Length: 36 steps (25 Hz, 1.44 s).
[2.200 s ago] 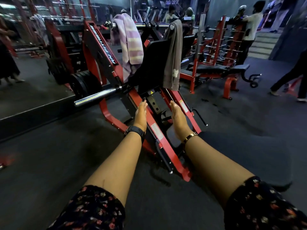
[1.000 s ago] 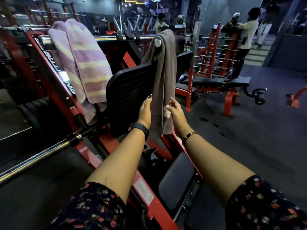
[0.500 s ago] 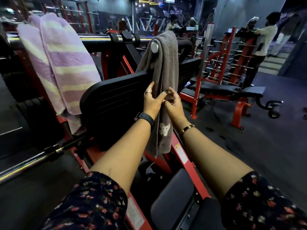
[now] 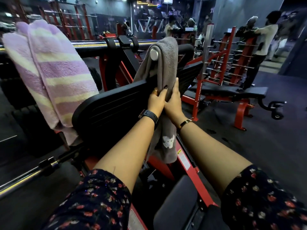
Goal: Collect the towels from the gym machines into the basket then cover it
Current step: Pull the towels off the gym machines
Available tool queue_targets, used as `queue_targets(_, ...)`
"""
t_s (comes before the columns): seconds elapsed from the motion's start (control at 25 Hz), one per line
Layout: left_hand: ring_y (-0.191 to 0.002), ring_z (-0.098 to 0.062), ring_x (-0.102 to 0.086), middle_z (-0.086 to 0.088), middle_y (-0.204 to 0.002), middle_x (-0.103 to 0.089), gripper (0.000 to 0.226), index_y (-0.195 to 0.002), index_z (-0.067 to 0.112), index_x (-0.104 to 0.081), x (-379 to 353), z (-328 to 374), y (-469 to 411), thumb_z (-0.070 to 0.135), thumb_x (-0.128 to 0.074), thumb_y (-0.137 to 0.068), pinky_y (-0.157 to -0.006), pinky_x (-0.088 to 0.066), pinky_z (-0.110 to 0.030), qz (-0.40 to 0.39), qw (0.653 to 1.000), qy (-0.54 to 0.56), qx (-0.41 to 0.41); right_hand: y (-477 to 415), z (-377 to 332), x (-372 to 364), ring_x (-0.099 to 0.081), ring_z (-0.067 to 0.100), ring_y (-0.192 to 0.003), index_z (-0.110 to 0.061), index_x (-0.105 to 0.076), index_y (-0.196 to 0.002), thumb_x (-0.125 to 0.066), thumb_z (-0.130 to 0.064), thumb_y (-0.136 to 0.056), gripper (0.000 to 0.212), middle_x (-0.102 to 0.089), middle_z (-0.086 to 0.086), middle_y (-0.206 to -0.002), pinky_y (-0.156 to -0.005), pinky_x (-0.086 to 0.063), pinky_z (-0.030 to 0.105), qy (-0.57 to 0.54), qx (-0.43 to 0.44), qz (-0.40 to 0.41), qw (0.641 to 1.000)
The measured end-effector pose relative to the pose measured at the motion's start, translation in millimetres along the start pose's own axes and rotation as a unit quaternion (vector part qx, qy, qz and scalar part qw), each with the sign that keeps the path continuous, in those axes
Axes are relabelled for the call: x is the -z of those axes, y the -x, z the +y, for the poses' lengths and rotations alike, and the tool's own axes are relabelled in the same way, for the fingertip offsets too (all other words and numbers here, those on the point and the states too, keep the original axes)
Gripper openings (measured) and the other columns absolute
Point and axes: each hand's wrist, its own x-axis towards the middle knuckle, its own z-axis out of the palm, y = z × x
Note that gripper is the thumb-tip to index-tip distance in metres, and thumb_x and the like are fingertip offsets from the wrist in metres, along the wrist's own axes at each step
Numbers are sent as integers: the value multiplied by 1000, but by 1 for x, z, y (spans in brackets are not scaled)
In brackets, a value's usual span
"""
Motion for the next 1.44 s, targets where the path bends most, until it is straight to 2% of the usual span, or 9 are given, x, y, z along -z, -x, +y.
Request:
queue_targets(0.2,-108,-28,-62,-16,-115,-66,38,-118,10,-59,3,-18,5,32,-55,-88,-97,-49,-42,-6,998,-54,-25,5,14,-5,-43,30,-130,-13,-24,-150,-61,-15,-87,73,-45,17,-140,-110,-33,46,26,36,23,999)
queue_targets(0.32,-99,-26,-64,-14,-111,-64,45,-110,13,-61,1,-31,17,43,-59,-77,-88,-53,-42,65,985,-131,-88,19,26,0,-42,30,-132,-11,-29,-147,-55,-14,-91,62,-45,17,-142,-110,-33,37,34,46,28,998)
queue_targets(0.48,-102,-19,-64,-9,-120,-61,56,-121,19,-52,1,-19,31,43,-66,-72,-89,-54,-41,100,989,-42,-101,35,25,10,-47,28,-126,-10,-40,-141,-55,-5,-86,57,-52,15,-135,-106,-35,34,42,73,2,996)
queue_targets(0.6,-127,-16,-48,-10,-143,-45,75,-143,21,-32,-4,-6,49,30,-68,-78,-105,-42,-24,92,985,-55,-137,53,30,17,-56,25,-107,-14,-54,-123,-57,-13,-82,42,-62,10,-113,-95,-45,43,53,91,0,994)
queue_targets(0.72,-135,-12,-29,-14,-153,-25,80,-148,17,-24,-6,3,67,7,-63,-79,-98,-17,6,110,960,-142,-215,73,41,27,-54,24,-83,-13,-56,-92,-52,-18,-78,16,-59,6,-85,-77,-46,48,102,112,-6,988)
queue_targets(0.84,-144,-24,-20,-11,-157,-13,73,-144,26,-36,-1,0,79,5,-55,-76,-111,-14,-9,116,917,-284,-257,94,44,35,-48,27,-82,-9,-56,-85,-50,-19,-75,15,-55,8,-85,-74,-44,48,199,152,-24,968)
queue_targets(1.08,-136,-22,-33,8,-153,-29,52,-135,45,-44,18,0,101,23,-45,-87,-110,-33,-43,52,916,-380,-114,117,37,46,-41,31,-127,-6,-66,-88,-53,-31,-68,34,-49,13,-133,-102,-34,37,208,246,-29,946)
queue_targets(1.28,-121,-20,-52,7,-135,-52,42,-116,38,-63,36,16,110,35,-37,-83,-100,-41,-40,11,934,-353,-49,120,21,38,-38,34,-137,-1,-68,-82,-54,-24,-66,31,-53,16,-137,-111,-32,41,107,267,-31,957)
queue_targets(1.44,-110,-37,-56,-18,-120,-62,45,-105,10,-66,55,20,119,37,-35,-88,-78,-36,-31,-11,930,-367,26,131,8,28,-52,30,-123,-5,-67,-88,-51,-27,-66,35,-62,11,-123,-105,-38,48,92,273,-52,956)
